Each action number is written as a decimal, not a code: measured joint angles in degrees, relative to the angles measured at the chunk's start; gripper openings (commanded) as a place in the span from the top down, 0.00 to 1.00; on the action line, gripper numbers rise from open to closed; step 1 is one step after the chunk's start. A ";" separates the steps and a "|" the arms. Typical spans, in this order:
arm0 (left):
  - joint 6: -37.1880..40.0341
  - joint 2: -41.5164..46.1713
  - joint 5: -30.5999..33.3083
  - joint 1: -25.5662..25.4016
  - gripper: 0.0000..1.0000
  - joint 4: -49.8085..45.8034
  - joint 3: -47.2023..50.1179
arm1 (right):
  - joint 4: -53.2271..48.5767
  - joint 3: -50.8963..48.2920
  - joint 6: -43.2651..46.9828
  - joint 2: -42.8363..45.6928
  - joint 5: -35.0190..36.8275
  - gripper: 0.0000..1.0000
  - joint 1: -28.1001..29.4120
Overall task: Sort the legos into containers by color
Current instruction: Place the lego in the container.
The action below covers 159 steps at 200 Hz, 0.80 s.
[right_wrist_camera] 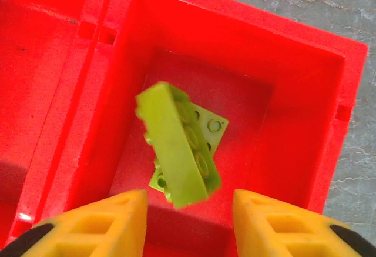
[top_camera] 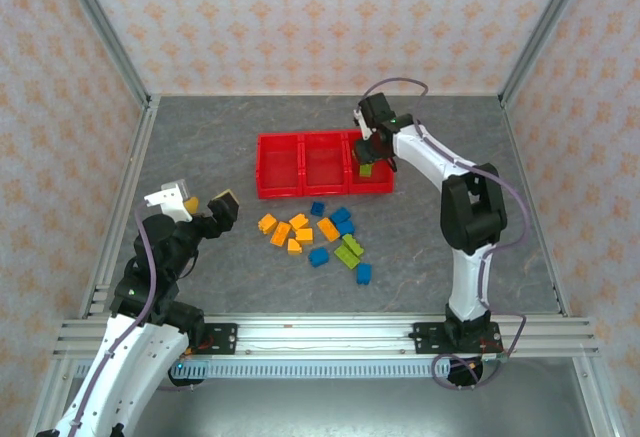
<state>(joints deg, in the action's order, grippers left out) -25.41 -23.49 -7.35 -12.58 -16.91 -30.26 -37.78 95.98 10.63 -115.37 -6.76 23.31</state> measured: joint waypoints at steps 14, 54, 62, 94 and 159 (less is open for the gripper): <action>0.00 0.04 0.00 0.00 0.01 0.04 0.00 | -1.55 2.32 -1.16 -1.36 0.33 0.46 0.00; 0.00 0.13 -0.17 0.00 0.01 0.04 0.00 | -3.45 3.43 -4.66 -2.10 1.51 0.37 0.00; 0.00 0.13 -0.20 0.00 0.01 0.04 0.00 | -3.52 3.43 -5.70 -1.97 1.64 0.37 0.00; 0.00 0.09 -0.22 0.00 0.01 0.04 0.00 | -4.50 3.23 -9.46 1.07 1.03 0.27 0.00; 0.00 -0.28 -1.77 0.00 0.01 0.07 0.00 | -0.39 -11.80 -15.61 24.55 -2.51 0.07 0.00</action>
<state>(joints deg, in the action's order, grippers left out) -25.41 -23.77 -9.13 -12.58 -16.84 -30.26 -38.17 84.18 -4.97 -90.83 -9.28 23.31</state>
